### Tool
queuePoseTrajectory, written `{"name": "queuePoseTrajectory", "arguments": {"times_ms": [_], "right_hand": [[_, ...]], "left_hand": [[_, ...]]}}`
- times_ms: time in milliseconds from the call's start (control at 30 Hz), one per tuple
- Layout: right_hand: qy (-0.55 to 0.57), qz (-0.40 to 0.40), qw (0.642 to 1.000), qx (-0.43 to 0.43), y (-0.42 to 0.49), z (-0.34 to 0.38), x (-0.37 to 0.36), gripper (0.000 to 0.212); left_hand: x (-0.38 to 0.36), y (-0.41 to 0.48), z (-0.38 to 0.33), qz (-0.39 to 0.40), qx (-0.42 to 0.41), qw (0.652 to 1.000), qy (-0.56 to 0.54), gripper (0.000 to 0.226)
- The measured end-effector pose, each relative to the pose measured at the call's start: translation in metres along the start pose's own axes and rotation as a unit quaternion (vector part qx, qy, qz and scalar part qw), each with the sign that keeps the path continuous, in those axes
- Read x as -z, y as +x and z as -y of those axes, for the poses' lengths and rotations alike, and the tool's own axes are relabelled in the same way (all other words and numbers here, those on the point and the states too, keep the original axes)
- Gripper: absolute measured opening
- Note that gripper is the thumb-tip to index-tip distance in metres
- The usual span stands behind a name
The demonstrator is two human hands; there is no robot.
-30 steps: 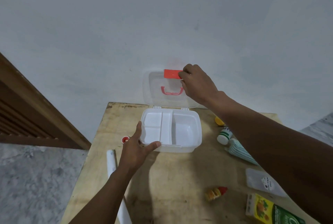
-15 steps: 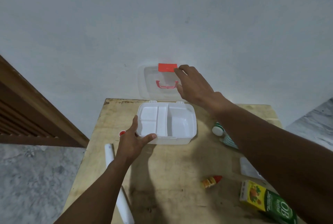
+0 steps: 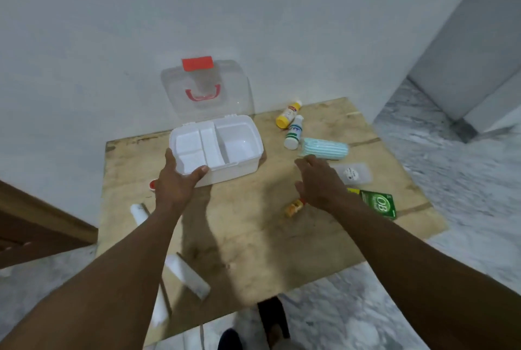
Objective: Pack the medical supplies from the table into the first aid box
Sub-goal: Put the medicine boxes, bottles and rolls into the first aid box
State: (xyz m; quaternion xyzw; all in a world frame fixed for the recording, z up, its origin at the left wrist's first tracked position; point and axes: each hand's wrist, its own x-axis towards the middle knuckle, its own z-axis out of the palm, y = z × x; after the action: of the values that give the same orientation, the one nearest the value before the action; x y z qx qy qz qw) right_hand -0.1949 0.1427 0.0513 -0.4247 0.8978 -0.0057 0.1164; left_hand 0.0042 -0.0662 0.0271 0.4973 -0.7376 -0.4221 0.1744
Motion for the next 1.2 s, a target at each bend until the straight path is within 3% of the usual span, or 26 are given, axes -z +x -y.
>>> {"name": "queuePoseTrajectory", "arguments": {"times_ms": [367, 767, 1200], "right_hand": [[-0.109, 0.099, 0.981, -0.123, -0.059, -0.070, -0.012, 0.067], [-0.131, 0.085, 0.980, -0.121, -0.054, -0.082, -0.013, 0.043], [-0.116, 0.049, 0.983, -0.137, -0.047, -0.069, 0.005, 0.055]], "left_hand": [[-0.001, 0.002, 0.004, -0.001, 0.004, 1.000, 0.020, 0.095], [-0.001, -0.003, 0.000, -0.003, 0.018, 1.000, -0.010, 0.093], [0.003, -0.007, -0.004, 0.006, 0.017, 1.000, -0.025, 0.095]]}}
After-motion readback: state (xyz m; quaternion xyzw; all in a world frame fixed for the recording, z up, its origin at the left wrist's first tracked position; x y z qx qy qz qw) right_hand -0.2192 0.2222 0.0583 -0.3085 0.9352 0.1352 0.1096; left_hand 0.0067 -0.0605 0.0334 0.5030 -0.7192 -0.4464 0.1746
